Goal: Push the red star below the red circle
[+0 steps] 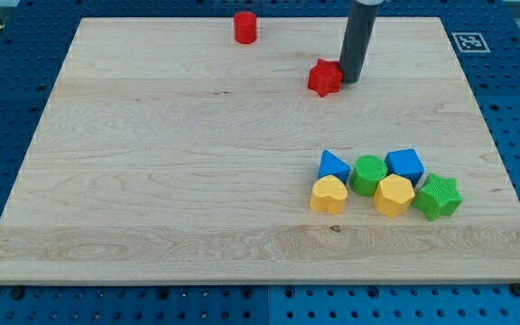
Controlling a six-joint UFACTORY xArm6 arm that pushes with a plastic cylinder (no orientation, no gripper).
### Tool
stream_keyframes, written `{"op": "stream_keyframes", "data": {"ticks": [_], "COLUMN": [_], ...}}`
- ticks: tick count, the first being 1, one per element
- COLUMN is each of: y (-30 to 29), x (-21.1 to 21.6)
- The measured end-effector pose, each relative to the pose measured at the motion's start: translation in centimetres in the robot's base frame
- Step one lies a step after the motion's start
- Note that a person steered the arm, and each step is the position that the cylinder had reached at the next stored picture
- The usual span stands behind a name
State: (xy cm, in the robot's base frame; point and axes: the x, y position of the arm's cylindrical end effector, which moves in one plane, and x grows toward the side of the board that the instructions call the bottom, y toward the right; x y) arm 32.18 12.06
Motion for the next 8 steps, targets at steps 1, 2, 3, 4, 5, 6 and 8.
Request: {"op": "stream_keyframes", "data": {"ticks": [1, 2, 3, 4, 5, 6, 8], "y": [0.4, 2.5, 2.5, 1.4, -1.5, -4.1, -7.7], "x": [0.3, 3.4, 5.7, 4.3, 1.8, 0.2, -0.5]}}
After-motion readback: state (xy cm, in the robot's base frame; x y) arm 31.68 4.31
